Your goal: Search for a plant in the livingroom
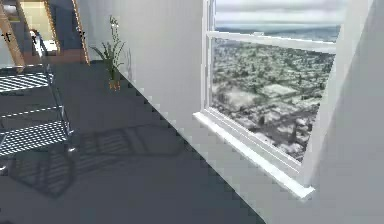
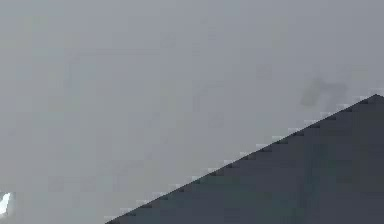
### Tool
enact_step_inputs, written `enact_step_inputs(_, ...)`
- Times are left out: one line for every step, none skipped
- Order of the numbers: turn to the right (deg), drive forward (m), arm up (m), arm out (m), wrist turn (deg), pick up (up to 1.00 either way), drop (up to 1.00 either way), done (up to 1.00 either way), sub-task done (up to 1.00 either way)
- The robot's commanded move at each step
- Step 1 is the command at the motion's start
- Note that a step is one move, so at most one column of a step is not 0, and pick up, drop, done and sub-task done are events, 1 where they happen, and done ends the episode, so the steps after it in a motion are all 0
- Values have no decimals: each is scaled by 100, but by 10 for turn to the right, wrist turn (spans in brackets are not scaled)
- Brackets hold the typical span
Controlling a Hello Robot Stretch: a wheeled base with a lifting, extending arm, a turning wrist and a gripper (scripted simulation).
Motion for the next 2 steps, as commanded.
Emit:
enact_step_inputs(-210, 0, 0, 0, 0, 0, 0, 0, 0)
enact_step_inputs(0, 100, 0, 0, 0, 0, 0, 0, 0)
